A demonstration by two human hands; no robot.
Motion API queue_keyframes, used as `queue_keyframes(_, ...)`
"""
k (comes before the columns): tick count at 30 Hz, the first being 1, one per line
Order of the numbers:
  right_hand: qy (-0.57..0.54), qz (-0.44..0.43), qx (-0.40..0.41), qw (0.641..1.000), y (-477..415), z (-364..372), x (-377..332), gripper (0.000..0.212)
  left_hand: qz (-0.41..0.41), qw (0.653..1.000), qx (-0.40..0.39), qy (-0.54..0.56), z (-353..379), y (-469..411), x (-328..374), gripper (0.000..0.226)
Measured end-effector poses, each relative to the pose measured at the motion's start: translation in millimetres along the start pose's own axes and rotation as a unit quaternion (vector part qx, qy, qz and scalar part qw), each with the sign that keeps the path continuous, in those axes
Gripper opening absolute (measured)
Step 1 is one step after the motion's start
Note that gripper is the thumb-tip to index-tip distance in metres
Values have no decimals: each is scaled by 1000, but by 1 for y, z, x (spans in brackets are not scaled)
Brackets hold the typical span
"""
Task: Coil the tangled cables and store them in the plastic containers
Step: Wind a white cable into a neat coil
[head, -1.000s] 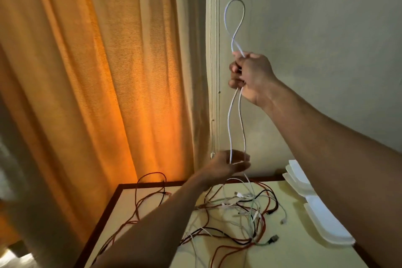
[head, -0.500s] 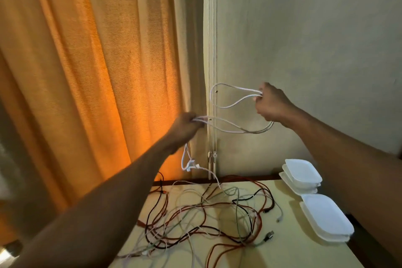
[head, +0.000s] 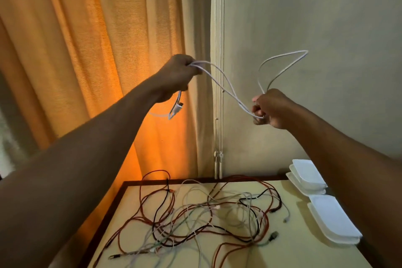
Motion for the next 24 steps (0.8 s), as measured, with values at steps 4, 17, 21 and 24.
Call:
queue_keyframes(4,-15,129,-67,989,11,14,53,27,-105,994,-19,15,32,22,-59,7)
queue_keyframes(17,6,-54,53,997,39,47,102,28,-378,882,-59,276,109,75,-139,9)
queue_keyframes(21,96,-85,-156,979,61,105,94,29,-363,864,-51,346,123,71,-128,11)
queue_keyframes(24,63,-64,-99,991,50,102,103,15,-332,872,-20,359,121,65,-126,25)
Point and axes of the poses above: each hand's wrist, its own y-axis away from the middle knuckle, its own z-axis out of the palm, x = y × z, the point moved 8 cm from there along -y, towards the middle knuckle, and after that the axes turned 3 degrees about z, right-handed, at the moved point
